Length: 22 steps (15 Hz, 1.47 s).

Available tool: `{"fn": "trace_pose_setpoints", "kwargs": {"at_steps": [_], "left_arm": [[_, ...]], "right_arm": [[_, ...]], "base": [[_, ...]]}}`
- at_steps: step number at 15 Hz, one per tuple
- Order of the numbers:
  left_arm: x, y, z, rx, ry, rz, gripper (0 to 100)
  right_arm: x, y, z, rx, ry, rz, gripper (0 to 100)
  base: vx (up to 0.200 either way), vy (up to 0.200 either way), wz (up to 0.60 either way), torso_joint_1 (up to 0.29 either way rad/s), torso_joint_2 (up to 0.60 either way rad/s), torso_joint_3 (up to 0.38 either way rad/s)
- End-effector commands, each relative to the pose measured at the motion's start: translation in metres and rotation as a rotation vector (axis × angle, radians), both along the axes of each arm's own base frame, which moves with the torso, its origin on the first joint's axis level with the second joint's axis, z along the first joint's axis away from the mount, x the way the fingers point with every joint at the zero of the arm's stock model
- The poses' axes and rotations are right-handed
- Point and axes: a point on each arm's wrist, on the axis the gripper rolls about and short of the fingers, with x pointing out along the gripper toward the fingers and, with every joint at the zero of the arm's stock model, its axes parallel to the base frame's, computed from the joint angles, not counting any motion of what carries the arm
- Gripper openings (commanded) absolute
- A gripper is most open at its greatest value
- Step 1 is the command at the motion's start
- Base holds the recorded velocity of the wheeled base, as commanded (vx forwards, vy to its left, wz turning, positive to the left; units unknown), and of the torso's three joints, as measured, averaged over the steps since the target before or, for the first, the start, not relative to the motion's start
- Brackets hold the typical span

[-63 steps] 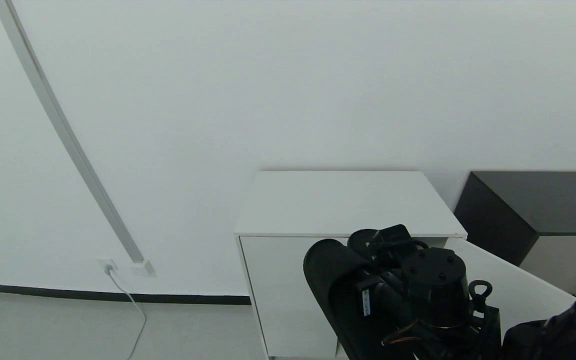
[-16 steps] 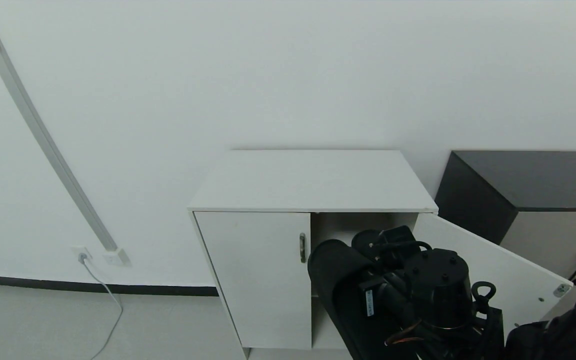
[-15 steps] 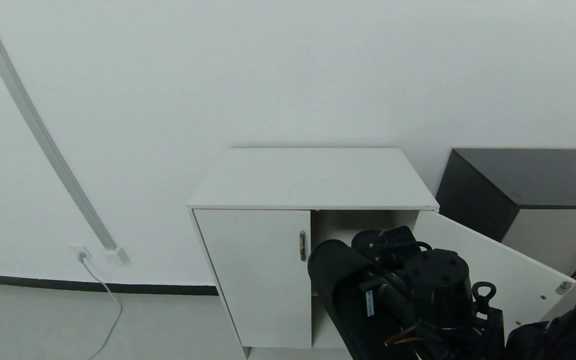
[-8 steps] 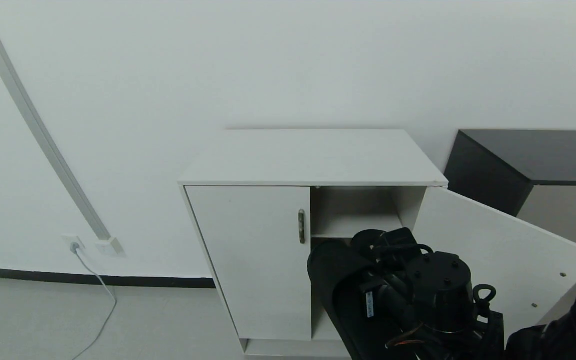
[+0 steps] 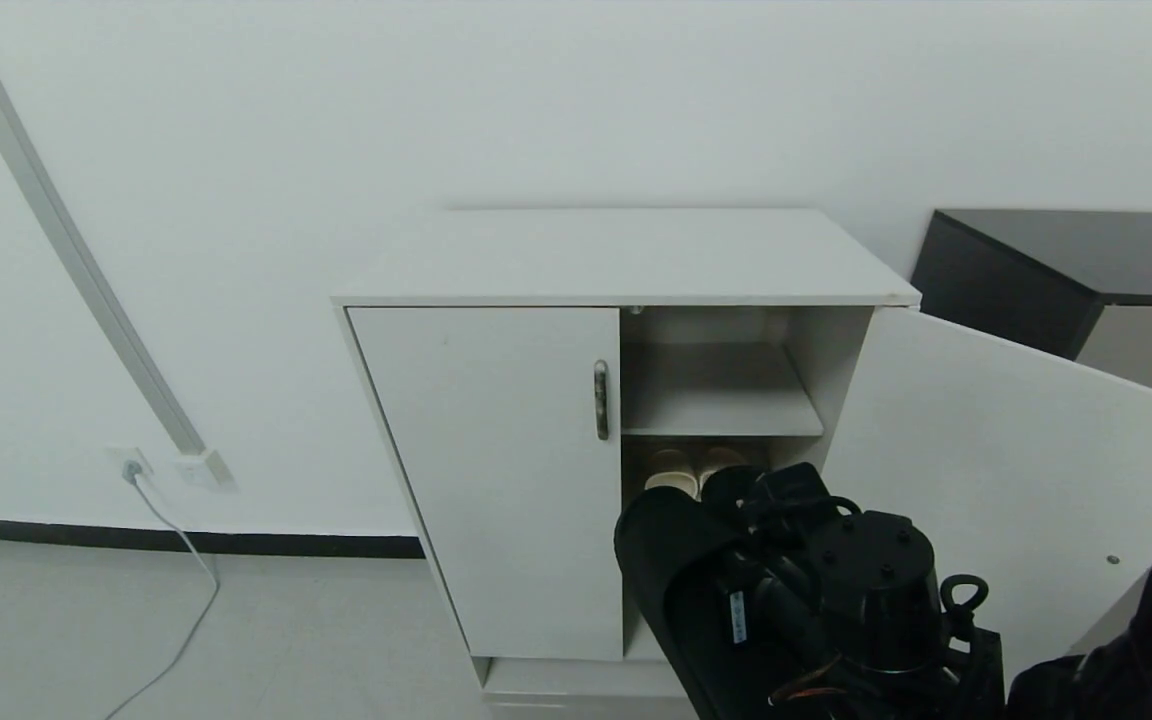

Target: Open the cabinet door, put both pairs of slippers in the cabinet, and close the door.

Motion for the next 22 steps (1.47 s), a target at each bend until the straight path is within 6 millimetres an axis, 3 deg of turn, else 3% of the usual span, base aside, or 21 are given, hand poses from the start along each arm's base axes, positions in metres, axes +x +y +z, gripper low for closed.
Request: {"fn": "trace_pose_setpoints", "kwargs": {"at_steps": [1, 15, 22], "left_arm": [[0.0001, 0.0000, 0.0000, 0.000, 0.001, 0.002, 0], [0.0001, 0.0000, 0.0000, 0.000, 0.001, 0.002, 0], [0.0001, 0.0000, 0.0000, 0.000, 0.001, 0.002, 0]], "right_arm": [[0.0000, 0.0002, -0.0015, -0.004, 0.004, 0.000, 0], [-0.0002, -0.0016, -0.0029, -0.008, 0.008, -0.005, 0], [0.0044, 0.0033, 0.0055, -0.056, -0.043, -0.029, 0]], "base": [[0.000, 0.000, 0.00, -0.163, 0.49, 0.325], [0.000, 0.000, 0.00, -0.092, 0.45, 0.348], [0.000, 0.000, 0.00, 0.000, 0.04, 0.042]]}}
